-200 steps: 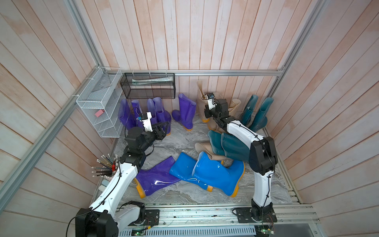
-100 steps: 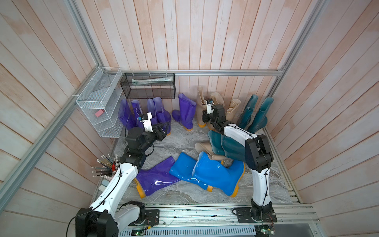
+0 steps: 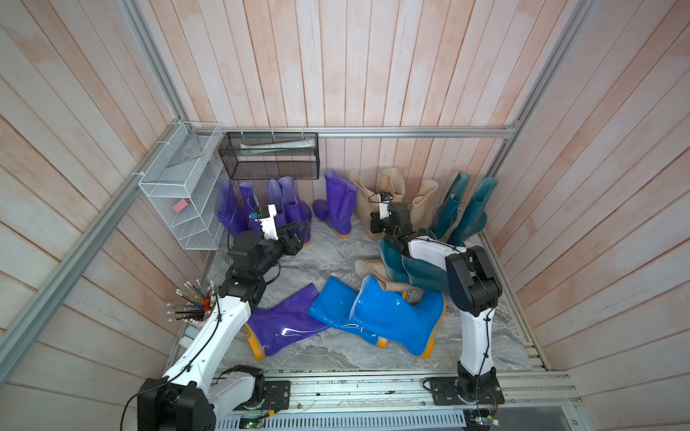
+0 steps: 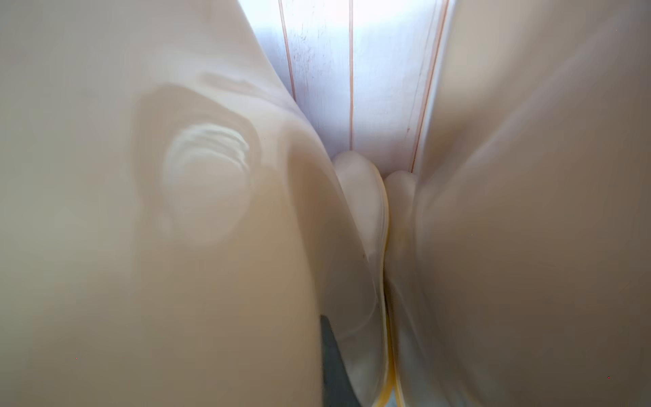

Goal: Match and arrange rain boots in pairs
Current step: Pair a pair of rain boots at the center of the board.

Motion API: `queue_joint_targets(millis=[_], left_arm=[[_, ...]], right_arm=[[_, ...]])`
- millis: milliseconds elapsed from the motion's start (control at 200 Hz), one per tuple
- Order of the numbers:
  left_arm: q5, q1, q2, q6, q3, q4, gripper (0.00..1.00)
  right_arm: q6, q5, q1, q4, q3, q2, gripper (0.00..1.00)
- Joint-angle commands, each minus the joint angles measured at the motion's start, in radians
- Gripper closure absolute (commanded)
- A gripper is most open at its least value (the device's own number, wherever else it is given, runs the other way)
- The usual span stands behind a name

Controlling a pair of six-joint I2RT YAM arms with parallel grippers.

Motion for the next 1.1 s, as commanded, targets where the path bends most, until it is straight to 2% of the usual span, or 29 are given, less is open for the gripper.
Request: queue_joint_targets(millis=[0, 255, 565, 720, 955, 1070, 1095], left_arm=[[-0.001, 0.006, -0.013, 0.005, -0.013, 0.016, 0.44], [-0.002, 0.007, -0.02, 0.007, -0.012, 0.016, 0.43], [0.007, 0.006, -0.023, 0.003, -0.011, 0.018, 0.43], [0.009, 0.005, -0.024, -0.002, -0.014, 0.022, 0.43], [0.013, 0.006, -0.02, -0.007, -0.016, 0.025, 0.43], [0.02, 0.006, -0.017, -0.012, -0.014, 0.029, 0.43], [0.02, 0.005, -0.017, -0.012, -0.014, 0.028, 0.43]], right_arm=[[0.055, 0.029, -0.026, 0.045, 0.0, -0.045, 1.0], [0.278, -0.153, -0.026, 0.1, 0.033, -0.023, 1.0], [0.327, -0.171, 0.003, 0.105, 0.039, -0.029, 1.0], [0.294, -0.09, 0.011, 0.079, 0.011, -0.043, 1.0], [0.112, 0.061, 0.005, -0.011, -0.056, -0.098, 1.0], [0.094, 0.066, -0.008, -0.052, -0.064, -0.108, 1.0], [0.093, 0.065, -0.01, -0.06, -0.066, -0.108, 0.94]])
